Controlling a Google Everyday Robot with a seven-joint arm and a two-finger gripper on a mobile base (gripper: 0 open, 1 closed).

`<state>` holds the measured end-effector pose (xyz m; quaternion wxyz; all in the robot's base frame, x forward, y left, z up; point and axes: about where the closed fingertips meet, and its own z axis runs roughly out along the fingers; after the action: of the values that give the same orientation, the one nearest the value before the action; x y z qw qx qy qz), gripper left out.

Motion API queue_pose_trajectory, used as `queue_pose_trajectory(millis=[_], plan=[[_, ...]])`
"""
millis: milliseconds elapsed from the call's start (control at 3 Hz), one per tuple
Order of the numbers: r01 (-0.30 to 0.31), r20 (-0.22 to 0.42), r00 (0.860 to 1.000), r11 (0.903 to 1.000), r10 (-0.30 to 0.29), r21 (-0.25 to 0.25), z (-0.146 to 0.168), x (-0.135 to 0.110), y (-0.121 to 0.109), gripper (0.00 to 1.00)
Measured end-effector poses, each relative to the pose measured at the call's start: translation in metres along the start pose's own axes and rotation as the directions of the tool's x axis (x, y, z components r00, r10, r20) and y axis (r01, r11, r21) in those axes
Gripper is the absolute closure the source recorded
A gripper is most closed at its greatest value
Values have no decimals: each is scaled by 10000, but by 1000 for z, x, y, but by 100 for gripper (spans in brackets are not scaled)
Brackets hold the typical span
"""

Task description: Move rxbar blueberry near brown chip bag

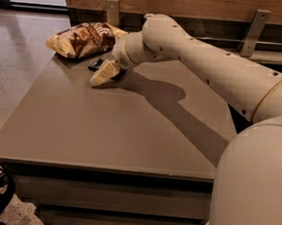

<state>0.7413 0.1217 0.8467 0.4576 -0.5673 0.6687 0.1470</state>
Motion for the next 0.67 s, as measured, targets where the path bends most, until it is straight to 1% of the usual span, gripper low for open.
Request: queue_pose_trajectory(millis=[333,667], plan=[[0,0,10000,10000,0,-1,0,0,0,0],[-611,157,9980,9972,605,441,-28,10,-10,0]])
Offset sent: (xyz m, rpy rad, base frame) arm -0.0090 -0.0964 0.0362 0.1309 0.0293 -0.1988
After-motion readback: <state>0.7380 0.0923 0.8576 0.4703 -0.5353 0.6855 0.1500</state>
